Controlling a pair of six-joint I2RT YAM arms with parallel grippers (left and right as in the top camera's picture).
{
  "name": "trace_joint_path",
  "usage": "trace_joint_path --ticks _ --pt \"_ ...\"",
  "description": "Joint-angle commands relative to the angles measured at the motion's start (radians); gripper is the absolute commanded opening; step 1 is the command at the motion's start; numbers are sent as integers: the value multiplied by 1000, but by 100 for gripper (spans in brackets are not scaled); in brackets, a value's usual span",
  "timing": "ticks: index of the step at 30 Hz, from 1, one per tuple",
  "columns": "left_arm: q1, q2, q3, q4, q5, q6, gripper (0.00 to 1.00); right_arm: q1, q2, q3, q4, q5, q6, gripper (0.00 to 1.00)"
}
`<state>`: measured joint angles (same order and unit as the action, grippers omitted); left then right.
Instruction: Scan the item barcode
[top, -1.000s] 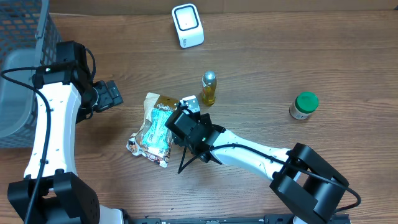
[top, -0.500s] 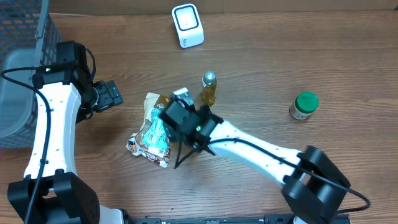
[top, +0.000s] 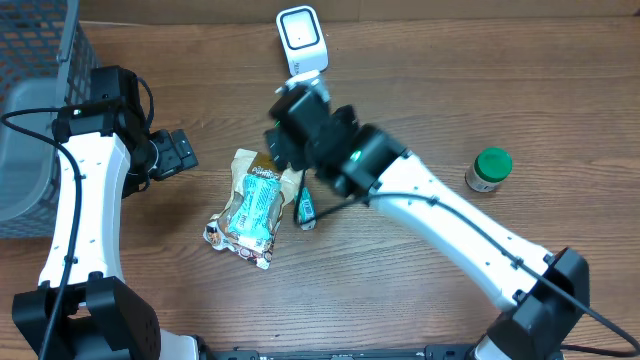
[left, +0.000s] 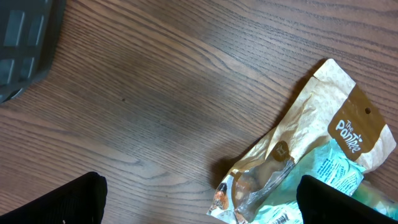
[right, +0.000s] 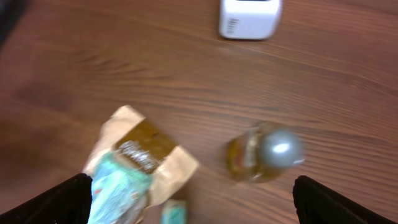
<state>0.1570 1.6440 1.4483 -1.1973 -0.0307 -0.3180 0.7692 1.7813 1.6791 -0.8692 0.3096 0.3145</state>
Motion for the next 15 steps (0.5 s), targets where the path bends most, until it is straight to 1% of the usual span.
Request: trace_joint_path --ticks 1,4,7,12,15 --pt "0 3 5 1 -2 0 100 -61 8 9 -3 -99 -6 100" --pt "0 3 5 1 -2 0 100 -94 9 9 -18 -172 -6 100" --pt "0 3 5 1 -2 0 100 -111 9 -5 -24 -175 -11 100" --pt "0 3 5 1 -2 0 100 -125 17 -44 -12 -172 -74 100" --pt "0 3 5 1 -2 0 99 -131 30 -46 -5 -172 -80 100"
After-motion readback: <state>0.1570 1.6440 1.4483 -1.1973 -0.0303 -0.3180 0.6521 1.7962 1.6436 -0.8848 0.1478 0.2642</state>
